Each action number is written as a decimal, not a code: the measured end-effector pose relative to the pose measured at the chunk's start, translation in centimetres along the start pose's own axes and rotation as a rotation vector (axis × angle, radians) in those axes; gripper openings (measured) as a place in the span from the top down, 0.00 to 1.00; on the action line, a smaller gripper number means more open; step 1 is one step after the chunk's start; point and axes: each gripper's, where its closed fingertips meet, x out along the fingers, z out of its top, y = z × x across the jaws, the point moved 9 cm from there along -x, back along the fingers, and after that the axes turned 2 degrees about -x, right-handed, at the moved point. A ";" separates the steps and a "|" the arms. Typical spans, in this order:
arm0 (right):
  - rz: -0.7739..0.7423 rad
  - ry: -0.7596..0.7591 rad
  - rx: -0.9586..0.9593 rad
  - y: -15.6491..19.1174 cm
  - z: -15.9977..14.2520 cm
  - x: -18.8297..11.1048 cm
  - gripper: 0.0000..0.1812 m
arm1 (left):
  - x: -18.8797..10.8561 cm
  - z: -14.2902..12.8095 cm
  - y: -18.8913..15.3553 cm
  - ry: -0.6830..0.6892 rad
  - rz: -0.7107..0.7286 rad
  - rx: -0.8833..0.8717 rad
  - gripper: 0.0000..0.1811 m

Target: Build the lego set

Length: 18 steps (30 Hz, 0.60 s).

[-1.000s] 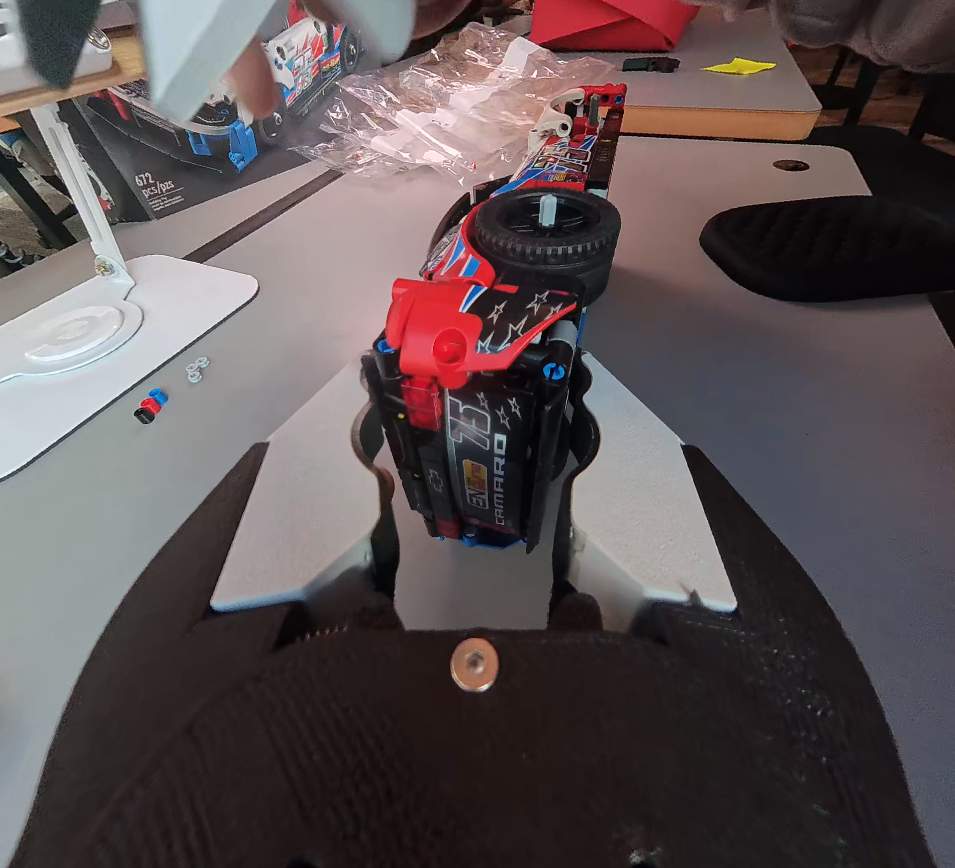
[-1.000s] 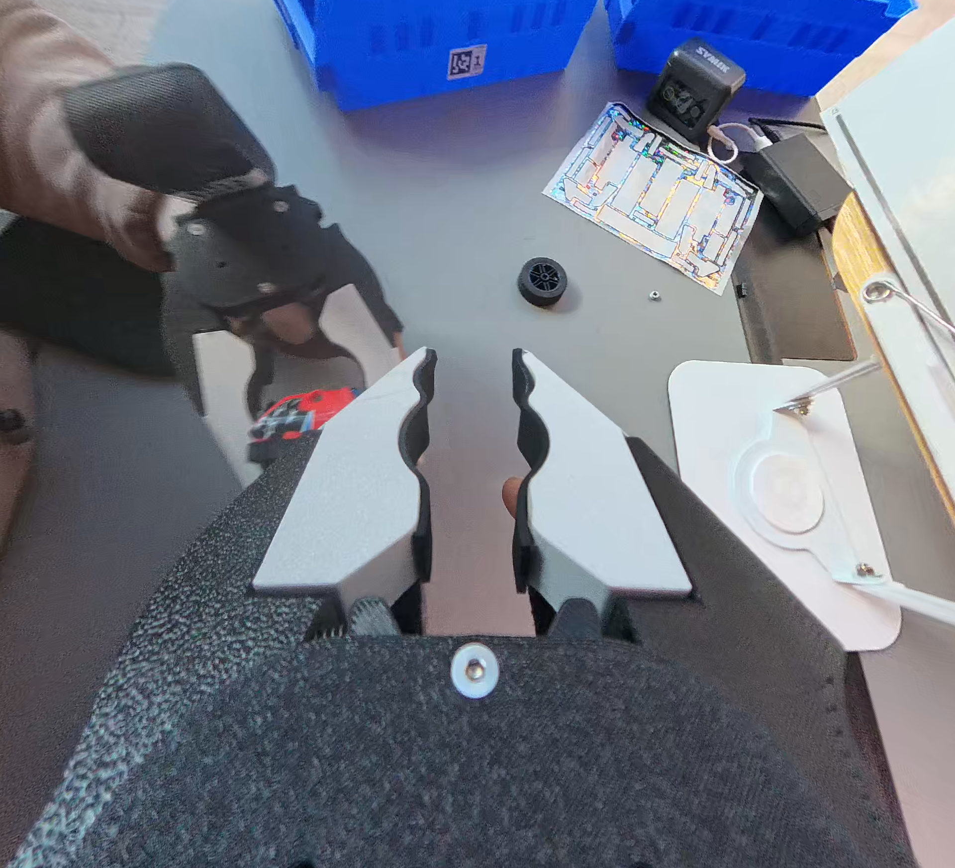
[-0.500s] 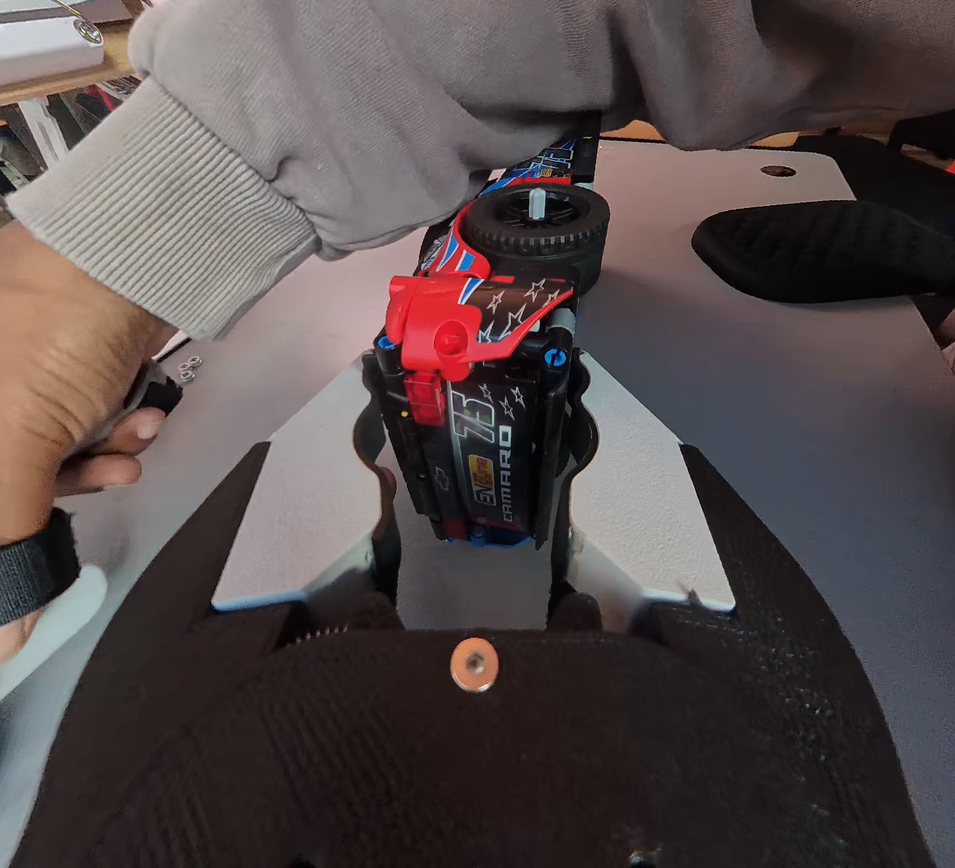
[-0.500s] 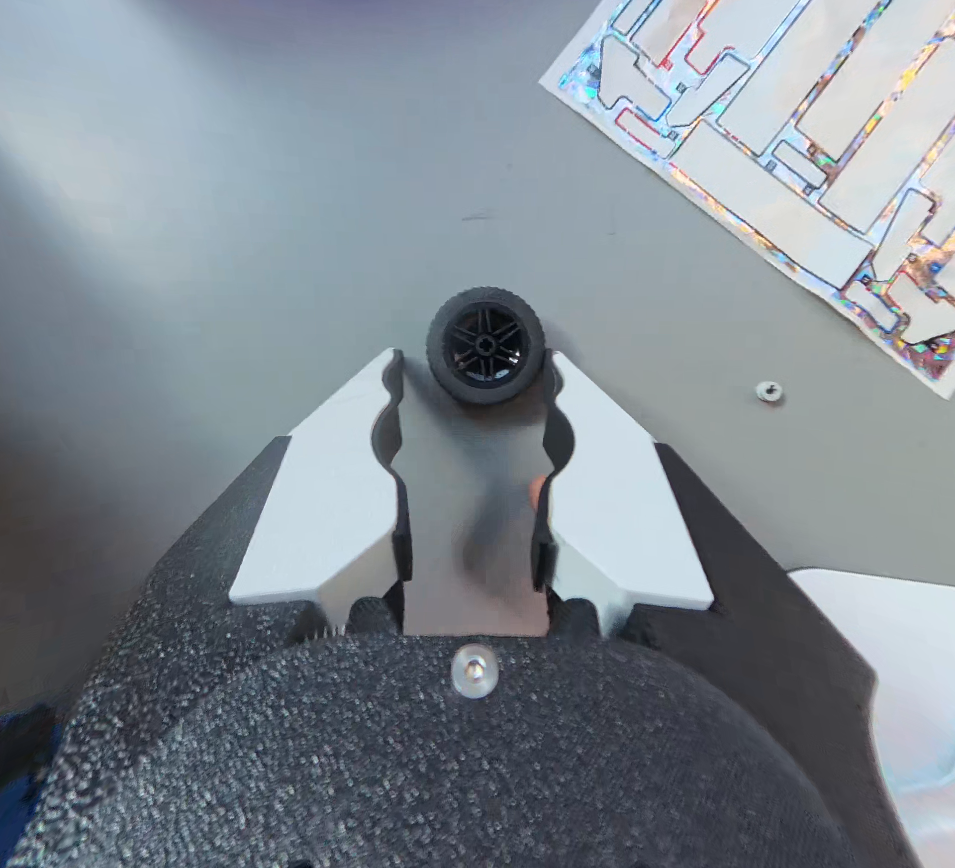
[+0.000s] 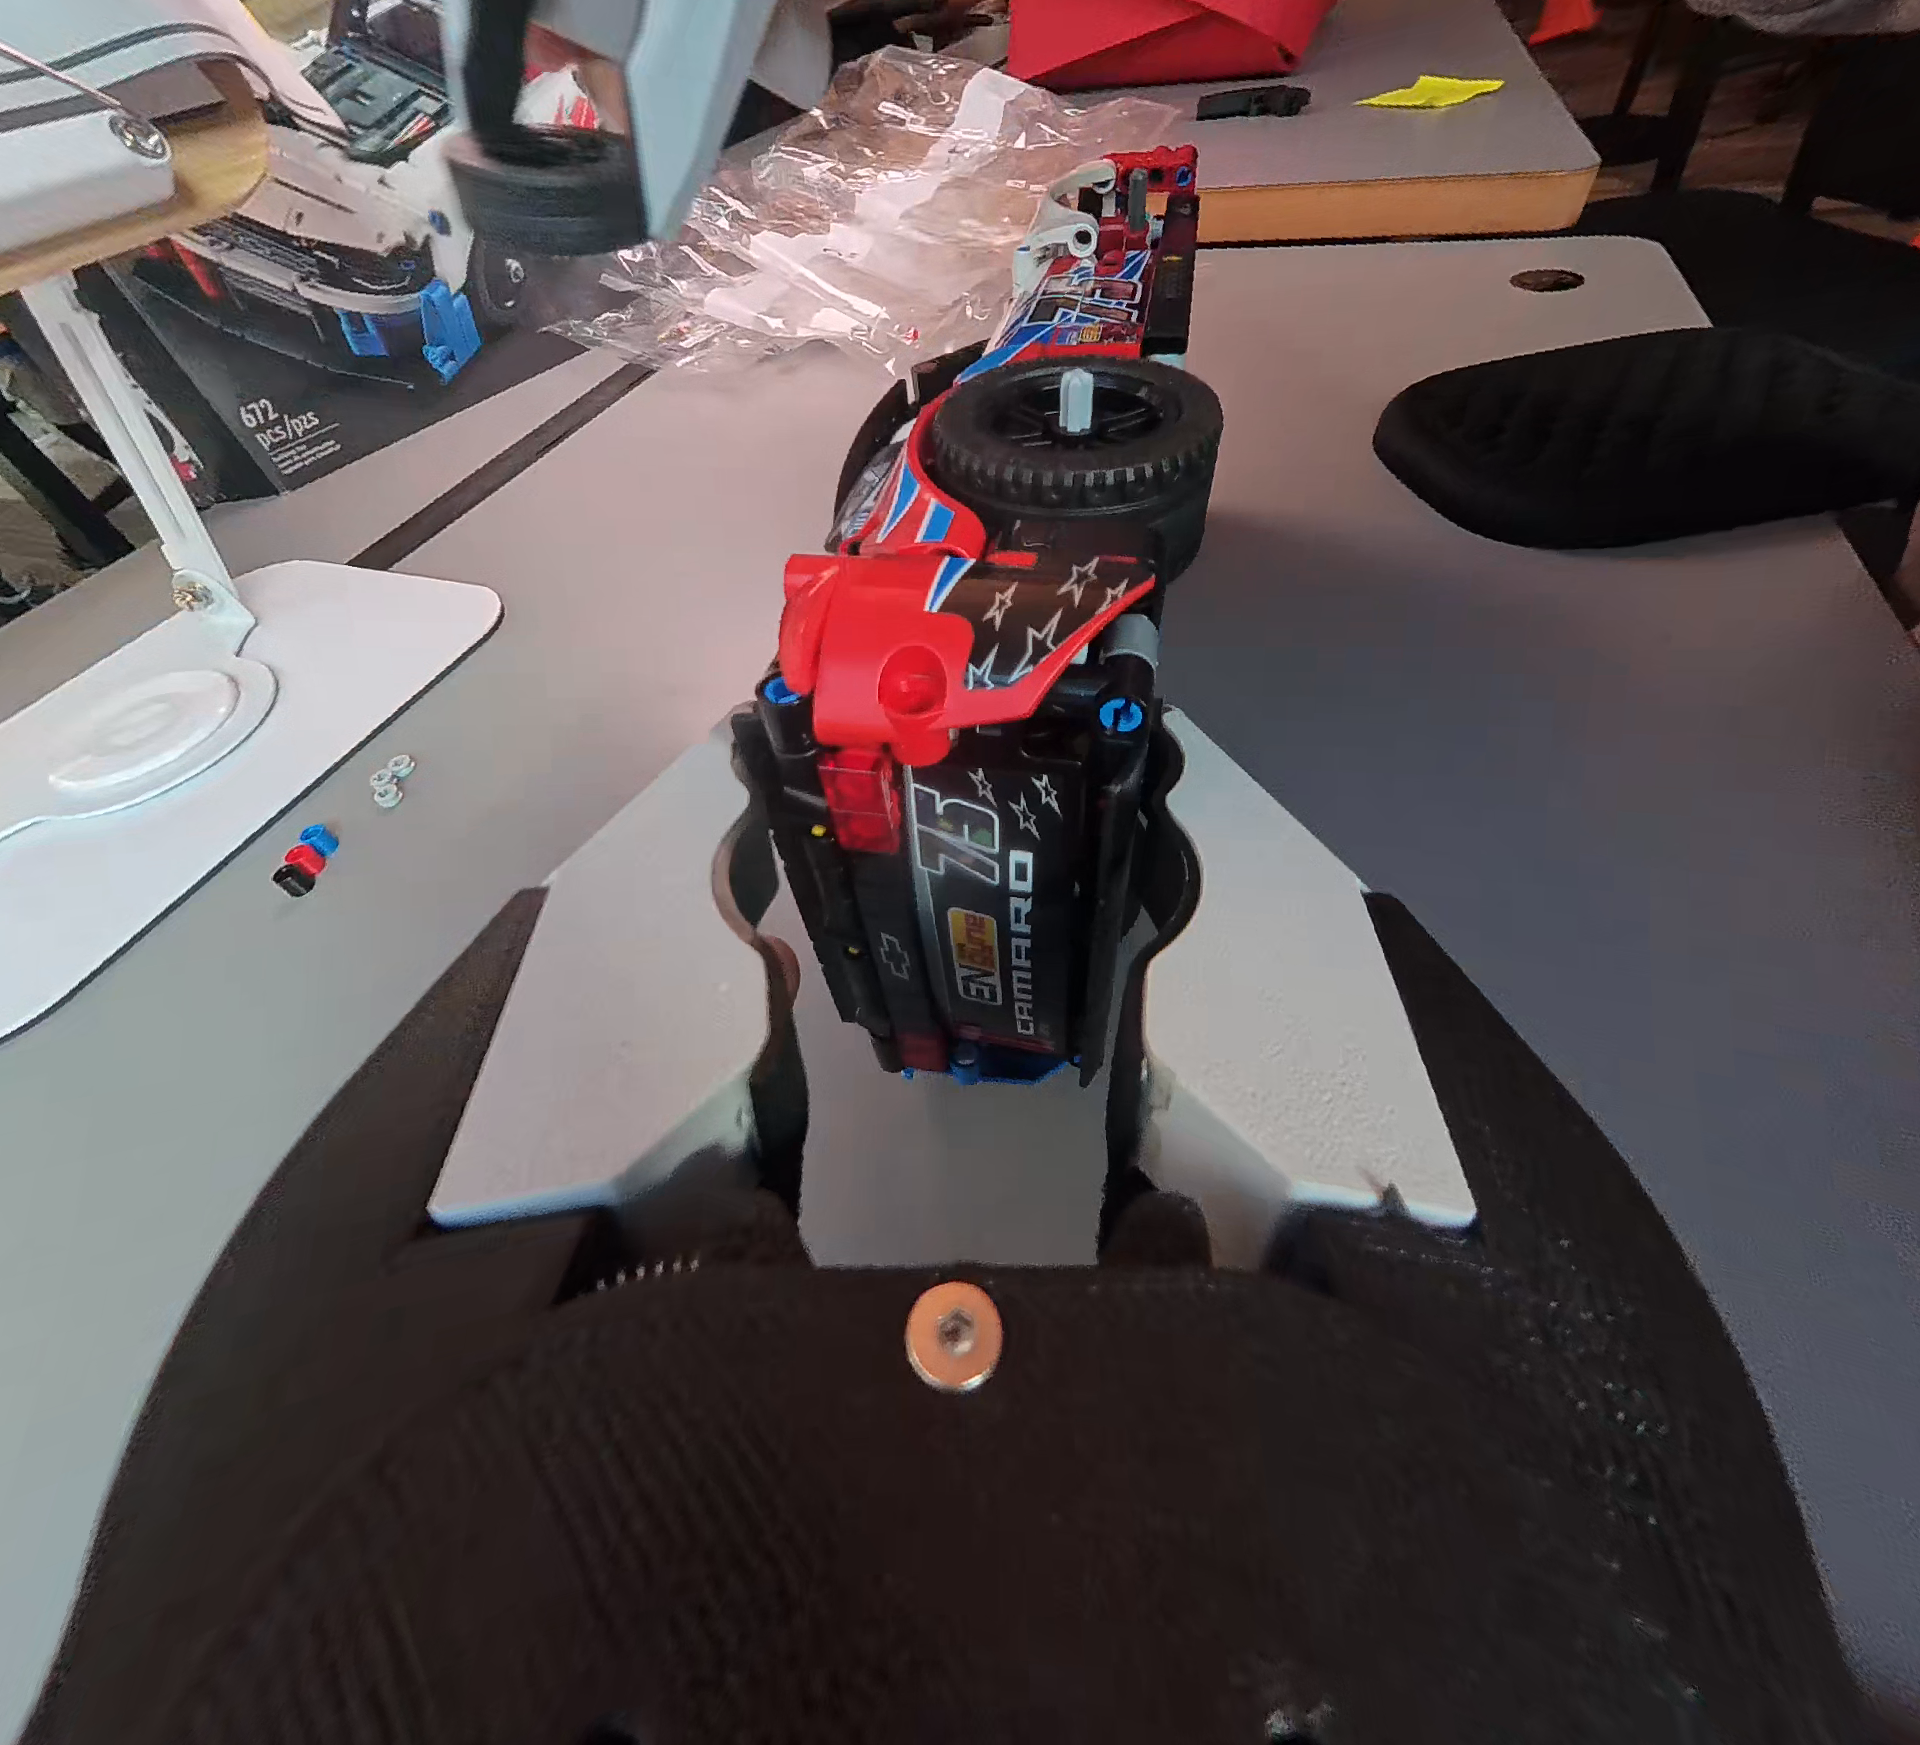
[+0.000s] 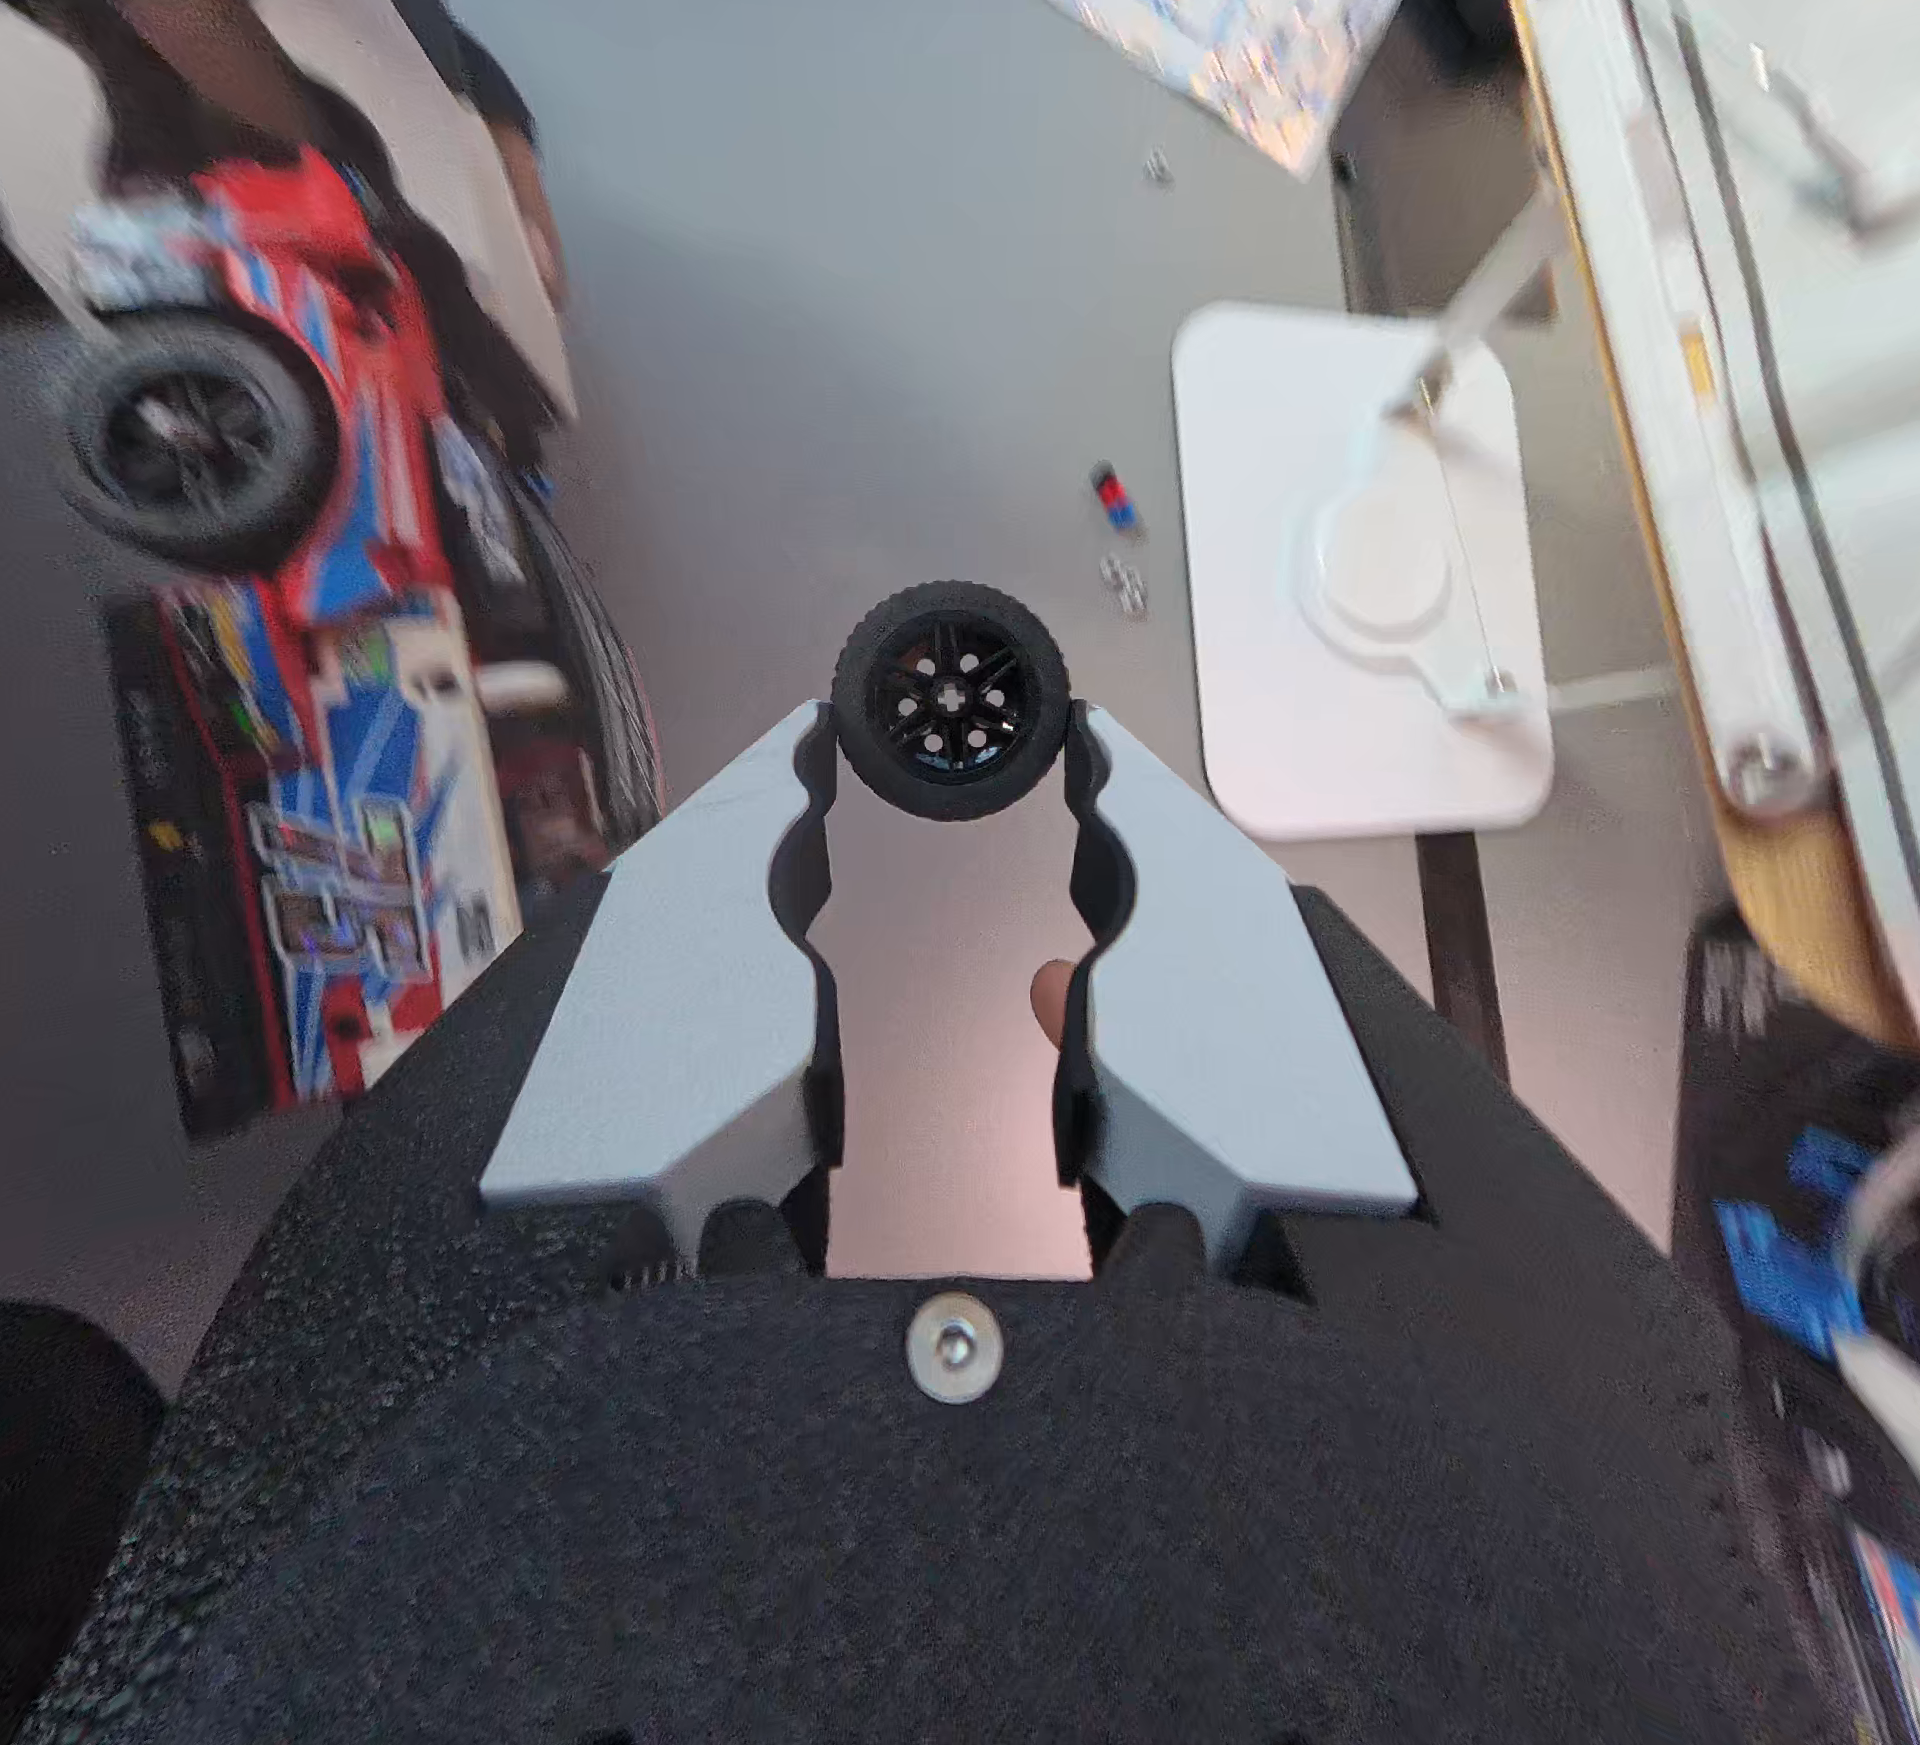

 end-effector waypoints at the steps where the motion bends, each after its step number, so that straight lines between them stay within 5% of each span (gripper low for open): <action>1: -0.067 0.055 0.040 0.0 -2.9 -1.6 0.77 | -0.1 0.0 -0.1 0.001 -0.015 0.020 0.63; 5: -0.216 0.176 0.261 2.5 -13.8 -5.1 0.77 | -0.7 -0.1 -0.1 0.006 -0.063 0.078 0.64; 8: -0.184 0.125 0.377 6.7 -18.2 -4.5 0.77 | -1.3 -0.2 0.1 0.012 -0.096 0.091 0.65; 13: -0.070 0.061 0.357 12.4 -20.2 -2.5 0.77 | -2.9 -0.4 1.0 0.042 -0.153 0.080 0.66; 18: 0.006 0.036 0.262 14.4 -19.6 -1.9 0.77 | -4.5 -0.9 2.8 0.064 -0.215 0.004 0.66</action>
